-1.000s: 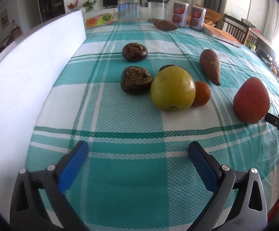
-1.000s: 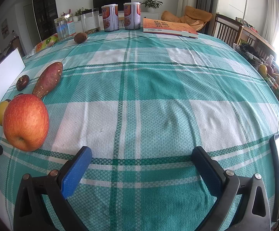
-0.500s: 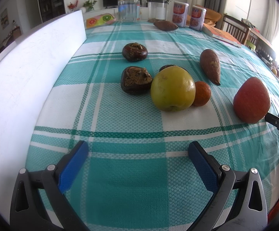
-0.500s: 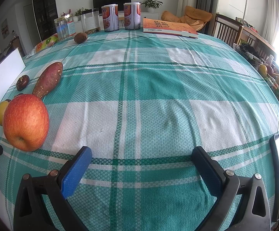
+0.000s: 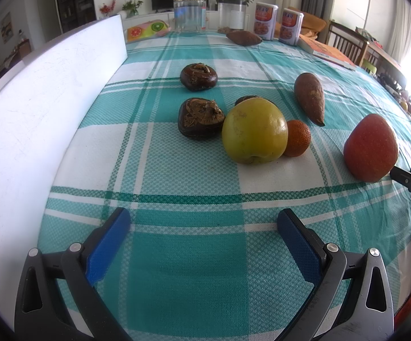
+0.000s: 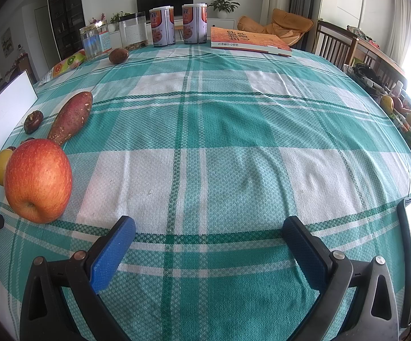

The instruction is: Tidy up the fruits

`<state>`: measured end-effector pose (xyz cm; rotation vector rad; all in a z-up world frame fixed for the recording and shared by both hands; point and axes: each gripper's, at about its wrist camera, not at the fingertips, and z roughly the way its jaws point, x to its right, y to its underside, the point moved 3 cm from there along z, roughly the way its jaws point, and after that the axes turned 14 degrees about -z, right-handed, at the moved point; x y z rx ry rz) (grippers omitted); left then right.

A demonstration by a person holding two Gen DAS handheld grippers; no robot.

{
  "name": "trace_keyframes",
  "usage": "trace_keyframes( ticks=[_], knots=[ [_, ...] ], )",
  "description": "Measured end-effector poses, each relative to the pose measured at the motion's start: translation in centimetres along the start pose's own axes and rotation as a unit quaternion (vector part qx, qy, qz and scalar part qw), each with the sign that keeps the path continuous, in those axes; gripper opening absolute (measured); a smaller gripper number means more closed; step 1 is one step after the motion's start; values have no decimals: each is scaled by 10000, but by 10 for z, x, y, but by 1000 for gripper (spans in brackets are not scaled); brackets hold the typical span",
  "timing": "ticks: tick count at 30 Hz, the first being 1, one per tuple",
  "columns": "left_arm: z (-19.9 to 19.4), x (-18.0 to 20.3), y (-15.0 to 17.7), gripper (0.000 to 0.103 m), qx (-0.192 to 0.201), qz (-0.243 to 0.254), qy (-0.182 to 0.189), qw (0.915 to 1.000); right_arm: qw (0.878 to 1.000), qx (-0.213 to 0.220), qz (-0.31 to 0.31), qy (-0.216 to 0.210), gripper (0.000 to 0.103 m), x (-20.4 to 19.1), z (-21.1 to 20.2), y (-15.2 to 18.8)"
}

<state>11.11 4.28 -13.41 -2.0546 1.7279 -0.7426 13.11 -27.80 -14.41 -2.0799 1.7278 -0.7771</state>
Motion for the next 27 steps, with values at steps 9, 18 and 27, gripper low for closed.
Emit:
trace_keyframes(
  ticks=[9,18,27],
  knots=[
    [0,0,0,103,0,0,0,10000,10000,0,0,1,103,0,0,0],
    [1,0,-1,103,1,0,-1,10000,10000,1,-2,5,103,0,0,0],
    [-2,-3,-2,102,-22,-34,194,9998,10000,1,-4,11,103,0,0,0]
  ],
)
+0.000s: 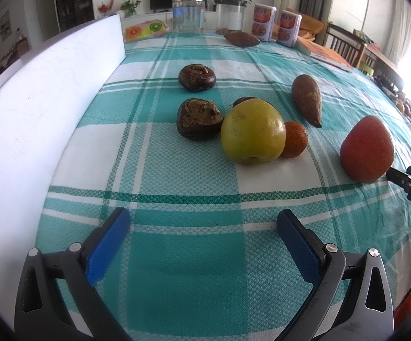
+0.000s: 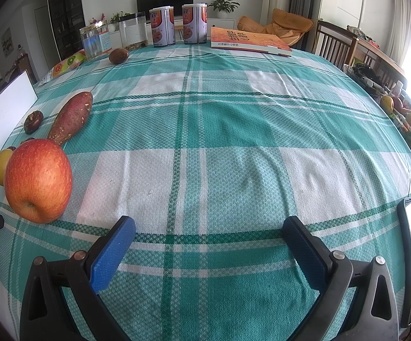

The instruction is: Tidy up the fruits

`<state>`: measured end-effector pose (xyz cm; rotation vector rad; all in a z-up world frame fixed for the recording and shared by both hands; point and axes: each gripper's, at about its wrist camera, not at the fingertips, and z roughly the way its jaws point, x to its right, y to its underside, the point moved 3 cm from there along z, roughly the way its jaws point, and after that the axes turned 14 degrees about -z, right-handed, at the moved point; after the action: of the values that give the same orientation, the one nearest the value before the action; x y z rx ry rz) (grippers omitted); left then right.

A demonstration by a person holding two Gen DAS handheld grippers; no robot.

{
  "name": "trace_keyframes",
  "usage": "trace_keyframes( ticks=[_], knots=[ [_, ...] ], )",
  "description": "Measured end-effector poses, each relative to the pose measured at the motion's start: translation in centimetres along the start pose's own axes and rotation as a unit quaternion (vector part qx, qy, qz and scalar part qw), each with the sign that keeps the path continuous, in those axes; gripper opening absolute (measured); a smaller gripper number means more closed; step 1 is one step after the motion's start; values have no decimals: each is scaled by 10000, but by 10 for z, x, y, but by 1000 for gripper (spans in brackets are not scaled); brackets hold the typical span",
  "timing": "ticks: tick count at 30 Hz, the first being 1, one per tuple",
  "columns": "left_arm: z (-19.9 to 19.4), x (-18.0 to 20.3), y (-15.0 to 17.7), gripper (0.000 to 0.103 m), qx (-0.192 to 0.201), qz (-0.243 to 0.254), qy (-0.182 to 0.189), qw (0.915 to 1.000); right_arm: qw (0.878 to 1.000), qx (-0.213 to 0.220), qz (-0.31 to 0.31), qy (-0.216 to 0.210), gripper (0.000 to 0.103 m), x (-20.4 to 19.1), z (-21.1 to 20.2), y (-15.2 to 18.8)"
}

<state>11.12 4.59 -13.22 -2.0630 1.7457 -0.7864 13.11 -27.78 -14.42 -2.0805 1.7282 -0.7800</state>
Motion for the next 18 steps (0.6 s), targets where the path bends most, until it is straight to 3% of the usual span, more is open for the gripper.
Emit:
trace_keyframes(
  ticks=[4,11,15,18],
  knots=[
    [-5,0,-1,102,-43,19,442,9990,10000,1,0,0,103,0,0,0],
    [-1,16,-19,98,-185,42,481,9987,10000,2,-2,4,103,0,0,0],
    [4,26,-44,73,-126,-125,463,9988,10000,2,-2,6,103,0,0,0],
    [9,35,-54,72,-6,-48,444,9990,10000,2,-4,8,103,0,0,0]
  ],
)
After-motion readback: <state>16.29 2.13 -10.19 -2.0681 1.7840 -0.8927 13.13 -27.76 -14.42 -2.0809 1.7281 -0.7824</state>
